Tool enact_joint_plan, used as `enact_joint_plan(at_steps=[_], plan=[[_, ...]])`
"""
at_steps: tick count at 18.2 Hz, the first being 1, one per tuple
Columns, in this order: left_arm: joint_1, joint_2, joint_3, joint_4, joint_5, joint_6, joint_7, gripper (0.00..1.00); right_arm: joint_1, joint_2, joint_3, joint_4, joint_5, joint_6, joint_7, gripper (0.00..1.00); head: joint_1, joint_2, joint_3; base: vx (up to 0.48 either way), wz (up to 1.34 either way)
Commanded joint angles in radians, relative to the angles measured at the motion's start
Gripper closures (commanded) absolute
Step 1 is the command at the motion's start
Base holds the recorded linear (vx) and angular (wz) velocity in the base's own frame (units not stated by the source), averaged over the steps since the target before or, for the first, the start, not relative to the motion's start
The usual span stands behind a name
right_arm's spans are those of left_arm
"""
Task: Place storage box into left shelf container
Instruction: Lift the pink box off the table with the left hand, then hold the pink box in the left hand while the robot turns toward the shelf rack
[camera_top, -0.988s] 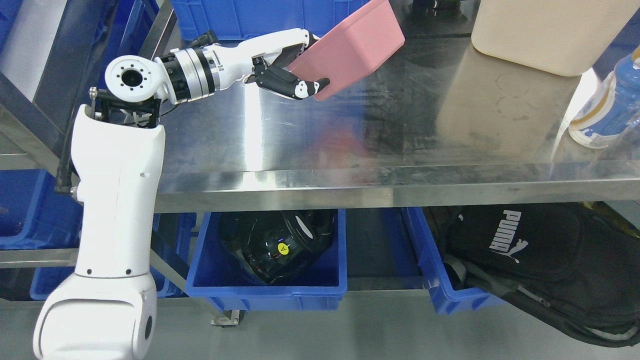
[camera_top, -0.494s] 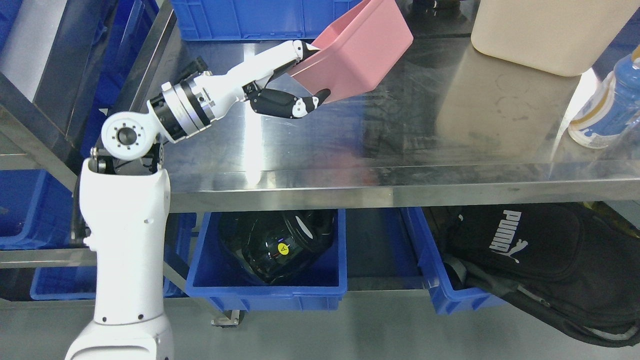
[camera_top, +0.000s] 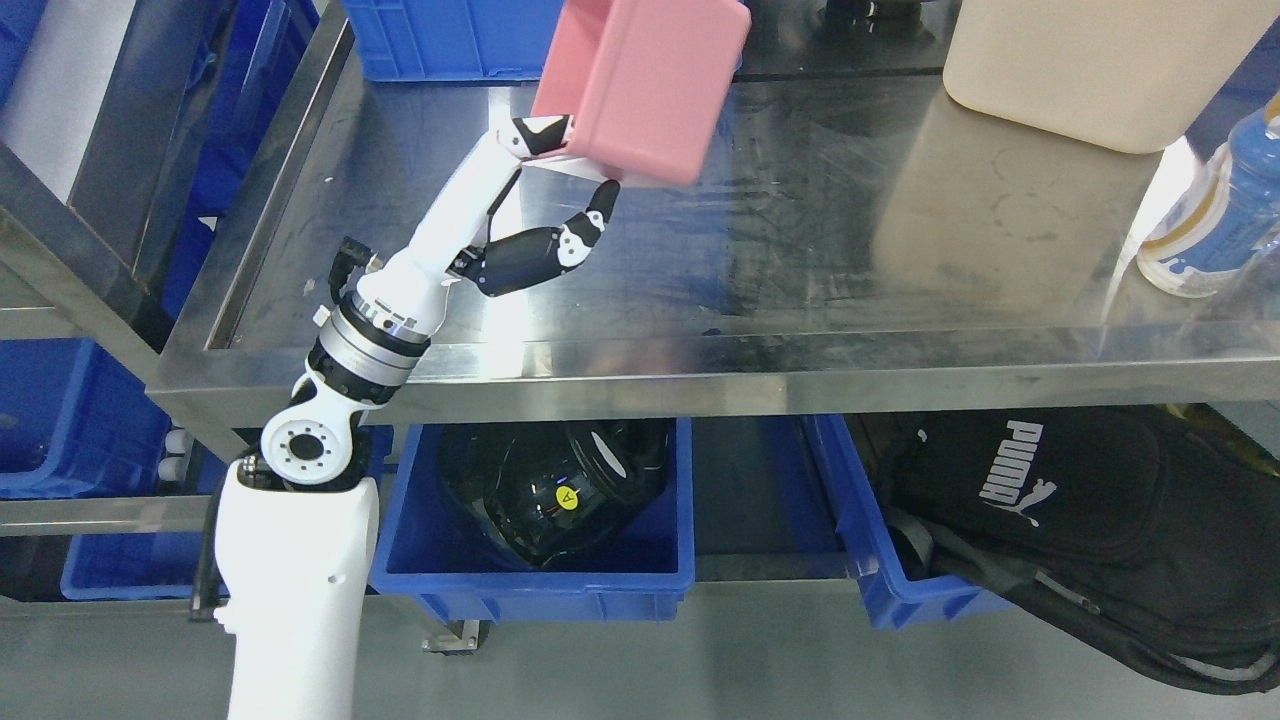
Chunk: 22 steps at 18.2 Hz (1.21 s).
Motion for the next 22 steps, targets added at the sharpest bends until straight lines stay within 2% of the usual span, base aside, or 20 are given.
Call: enact_joint_plan(at_steps=[1, 4, 7, 14, 16, 19, 22], plan=[[0.121, 0.005, -0.132, -0.080, 0.003, -0.066, 0.130, 0.99, 0.026, -0.017, 0.000, -0.017, -0.003, -0.001, 0.175, 0.00, 0.0000, 0.000, 0.000, 0.000, 0.00], [0.191, 0.005, -0.214, -0.080, 0.003, -0.117, 0.118, 0.99, 0.026, -0.017, 0.000, -0.017, -0.003, -0.001, 0.175, 0.00, 0.0000, 0.000, 0.000, 0.000, 0.00], [0.214, 0.005, -0.217, -0.080, 0.003, -0.120, 0.050, 1.00, 0.026, -0.017, 0.000, -0.017, -0.003, -0.001, 0.175, 0.00, 0.0000, 0.000, 0.000, 0.000, 0.00], [0.208, 0.005, -0.047, -0.079, 0.005, -0.088, -0.040, 1.00, 0.026, -0.017, 0.000, -0.017, -0.003, -0.001, 0.175, 0.00, 0.0000, 0.000, 0.000, 0.000, 0.00], [0.202, 0.005, -0.030, -0.079, 0.005, -0.083, -0.121, 1.00, 0.026, -0.017, 0.000, -0.017, -0.003, -0.001, 0.175, 0.00, 0.0000, 0.000, 0.000, 0.000, 0.00], [0.174, 0.005, -0.021, -0.080, 0.003, -0.047, -0.148, 1.00, 0.026, -0.017, 0.000, -0.017, -0.003, -0.001, 0.175, 0.00, 0.0000, 0.000, 0.000, 0.000, 0.00], [0.115, 0.005, 0.019, -0.079, 0.005, 0.002, -0.226, 1.00, 0.026, -0.017, 0.000, -0.017, -0.003, -0.001, 0.175, 0.00, 0.0000, 0.000, 0.000, 0.000, 0.00]])
